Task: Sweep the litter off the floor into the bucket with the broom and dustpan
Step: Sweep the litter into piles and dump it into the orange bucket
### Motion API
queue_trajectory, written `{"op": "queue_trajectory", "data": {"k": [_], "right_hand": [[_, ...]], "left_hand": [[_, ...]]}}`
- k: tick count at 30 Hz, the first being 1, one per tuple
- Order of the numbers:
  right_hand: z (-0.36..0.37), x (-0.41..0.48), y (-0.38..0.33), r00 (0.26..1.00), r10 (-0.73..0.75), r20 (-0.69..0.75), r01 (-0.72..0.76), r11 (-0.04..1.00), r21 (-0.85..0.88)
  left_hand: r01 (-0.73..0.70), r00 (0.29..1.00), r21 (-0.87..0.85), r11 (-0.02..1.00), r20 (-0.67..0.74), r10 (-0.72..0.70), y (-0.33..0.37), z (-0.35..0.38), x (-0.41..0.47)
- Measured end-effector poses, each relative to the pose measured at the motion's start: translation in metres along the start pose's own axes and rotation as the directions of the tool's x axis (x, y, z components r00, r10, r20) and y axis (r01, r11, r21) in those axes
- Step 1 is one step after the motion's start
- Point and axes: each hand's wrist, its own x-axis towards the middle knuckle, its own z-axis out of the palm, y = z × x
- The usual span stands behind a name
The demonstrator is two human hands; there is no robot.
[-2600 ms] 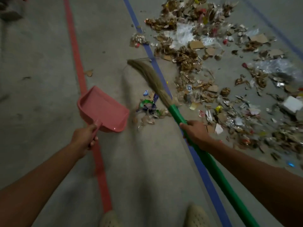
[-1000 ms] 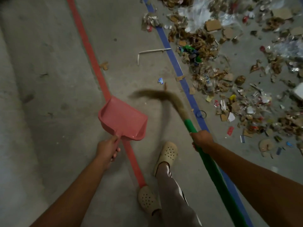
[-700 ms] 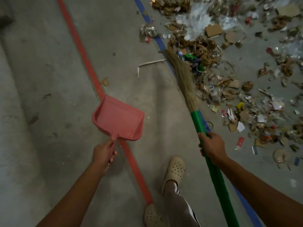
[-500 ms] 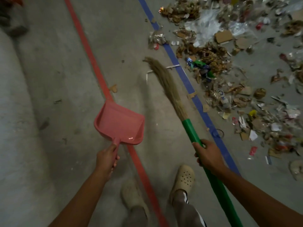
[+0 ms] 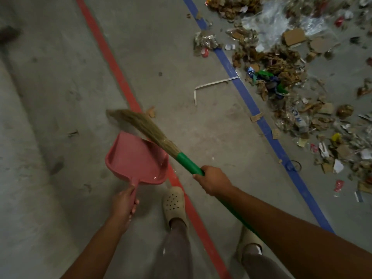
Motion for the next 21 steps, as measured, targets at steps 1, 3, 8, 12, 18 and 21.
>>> {"op": "queue_trajectory", "data": {"k": [1, 3, 8, 12, 18, 21], "right_hand": [[0.008, 0.015, -0.009, 0.999, 0.045, 0.017, -0.045, 0.999, -0.013], [0.018, 0.038, -0.018, 0.988, 0.153, 0.019, -0.153, 0.988, 0.011], [0.011, 0.065, 0.005, 0.919, 0.382, -0.094, -0.352, 0.905, 0.237], [-0.015, 0.054, 0.041, 0.817, 0.541, -0.198, -0.387, 0.77, 0.507], [-0.074, 0.005, 0.055, 0.631, 0.702, -0.332, -0.28, 0.604, 0.746], [-0.096, -0.012, 0.041, 0.621, 0.692, -0.367, -0.243, 0.616, 0.749]], "left_hand": [[0.006, 1.0, 0.011, 1.0, 0.016, -0.006, 0.001, -0.008, 0.012], [0.018, 0.999, 0.037, 0.999, 0.05, -0.02, 0.009, -0.023, 0.038], [-0.008, 0.99, 0.046, 0.999, 0.143, 0.001, 0.052, -0.03, 0.086], [-0.053, 0.97, 0.104, 0.993, 0.24, 0.027, 0.099, -0.002, 0.09], [-0.138, 0.927, 0.159, 0.978, 0.369, 0.071, 0.166, 0.041, 0.073], [-0.151, 0.911, 0.188, 0.97, 0.407, 0.063, 0.197, 0.05, 0.062]]}}
